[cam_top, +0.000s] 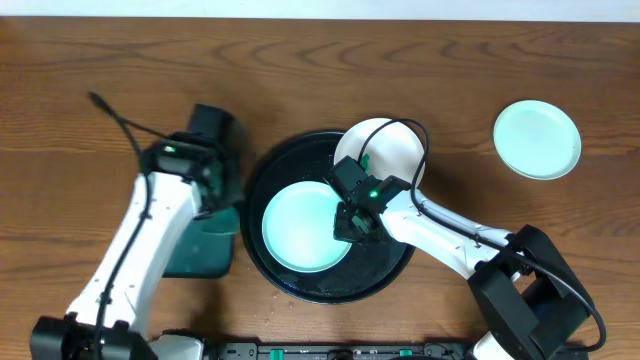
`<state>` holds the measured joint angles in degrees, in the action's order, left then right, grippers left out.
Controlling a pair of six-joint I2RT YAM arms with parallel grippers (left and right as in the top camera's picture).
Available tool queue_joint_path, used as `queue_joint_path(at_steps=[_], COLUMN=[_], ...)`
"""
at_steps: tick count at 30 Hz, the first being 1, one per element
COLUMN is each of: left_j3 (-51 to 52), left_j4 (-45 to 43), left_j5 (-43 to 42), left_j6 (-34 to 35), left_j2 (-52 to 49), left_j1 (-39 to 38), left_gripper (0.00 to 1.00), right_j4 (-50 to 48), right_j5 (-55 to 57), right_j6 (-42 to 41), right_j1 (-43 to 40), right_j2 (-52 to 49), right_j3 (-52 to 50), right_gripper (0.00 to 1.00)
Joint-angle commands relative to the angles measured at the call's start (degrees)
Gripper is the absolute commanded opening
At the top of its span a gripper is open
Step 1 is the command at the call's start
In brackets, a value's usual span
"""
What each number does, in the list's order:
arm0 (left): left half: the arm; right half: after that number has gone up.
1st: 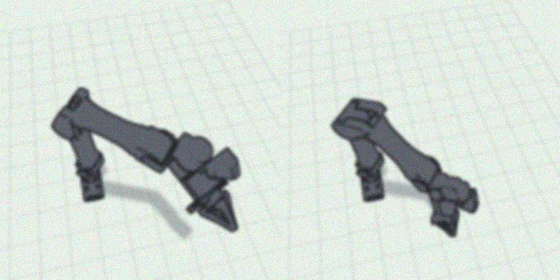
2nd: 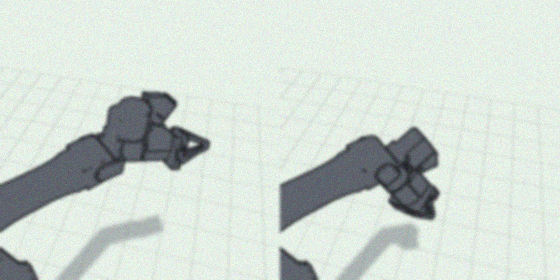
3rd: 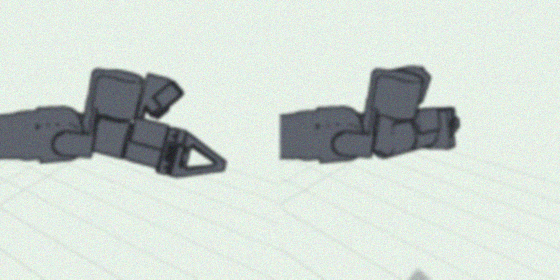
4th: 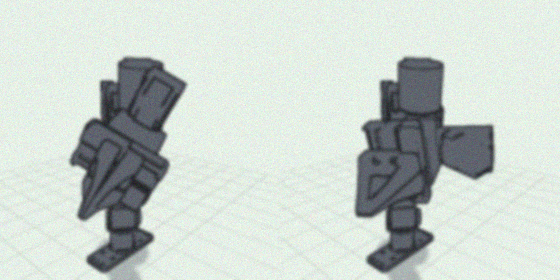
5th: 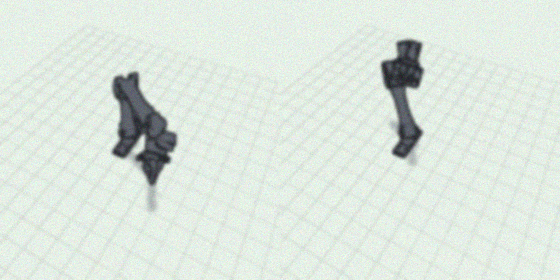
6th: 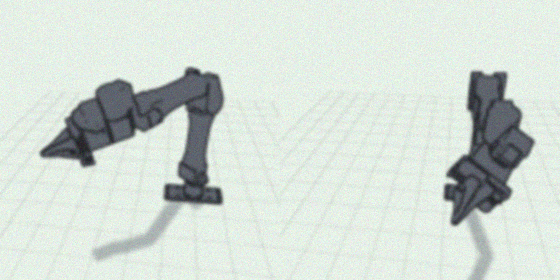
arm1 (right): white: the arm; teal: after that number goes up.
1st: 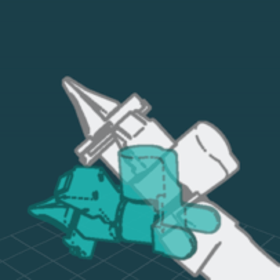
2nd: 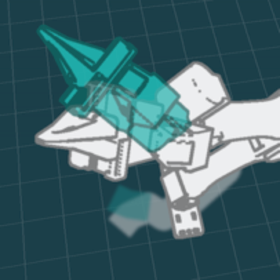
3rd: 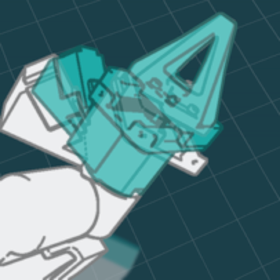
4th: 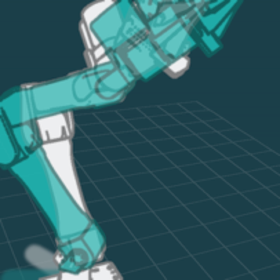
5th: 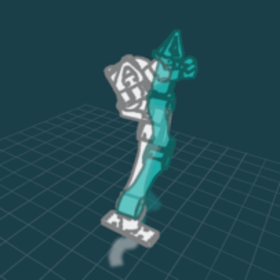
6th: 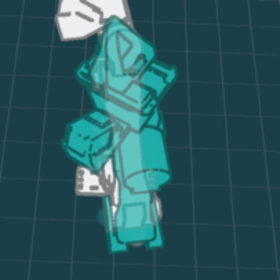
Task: Clean dirty plates on tray and stack at the side
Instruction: 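Return the sponge to the water tray with the left gripper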
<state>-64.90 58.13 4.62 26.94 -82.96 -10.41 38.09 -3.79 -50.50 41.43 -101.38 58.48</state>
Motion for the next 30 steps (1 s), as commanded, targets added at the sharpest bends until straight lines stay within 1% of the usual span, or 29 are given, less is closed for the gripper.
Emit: queue_joint_path(at_steps=[1,5,8,14,20,21,22,23,24,27,30], left_j3=[-1.49,-1.49,-1.49,-1.46,-1.44,-1.44,-1.44,-1.44,-1.44,-1.46,-1.46], left_j4=[-0.52,-2.23,-3.65,-4.66,-5.51,-5.46,-5.27,-5.07,-4.85,-4.5,-3.96], left_j5=[4.72,1.22,-1.03,-1.66,-2.29,-2.86,-3.41,-4.07,-4.92,-7.08,-7.23], left_j6=[1.05,0.9,-0.24,-0.35,-0.63,-0.59,-0.61,-0.66,-0.81,-1.66,-1.66], left_j2=[-2.97,-7.87,-12.76,-20.35,-20.76,-20.76,-20.76,-20.76,-20.76,-19.71,-16.17], left_j1=[8.17,14.97,17.64,17.81,17.46,17.46,17.46,17.46,17.46,17.46,17.29], left_gripper=[0.07,0.07,0.07,0.07,0.08,0.22,0.47,0.61,0.65,0.65,0.66], right_j4=[0.42,0.44,0.44,0.59,0.48,0.46,0.44,0.33,0.2,-0.48,-1.14], right_j5=[1.84,1.81,1.81,1.2,0.72,0.74,0.74,0.72,0.72,0.72,0.68], right_j6=[-0.02,0.0,0.0,0.42,0.44,0.44,0.52,0.9,1.18,2.4,3.28], right_j1=[-0.09,-0.09,-0.07,-0.07,-0.07,-0.07,-0.07,-0.07,-0.07,-0.09,-0.07], right_j2=[-0.55,-0.55,-0.55,-0.55,-0.55,-0.55,-0.55,-0.55,-0.55,-0.52,-0.52], right_j3=[-0.11,-0.11,-0.11,-0.11,-0.11,-0.11,-0.11,-0.11,-0.11,-0.09,-0.09], right_gripper=[0.02,0.02,0.02,0.01,0.01,0.02,0.02,0.02,0.02,0.02,0.02])
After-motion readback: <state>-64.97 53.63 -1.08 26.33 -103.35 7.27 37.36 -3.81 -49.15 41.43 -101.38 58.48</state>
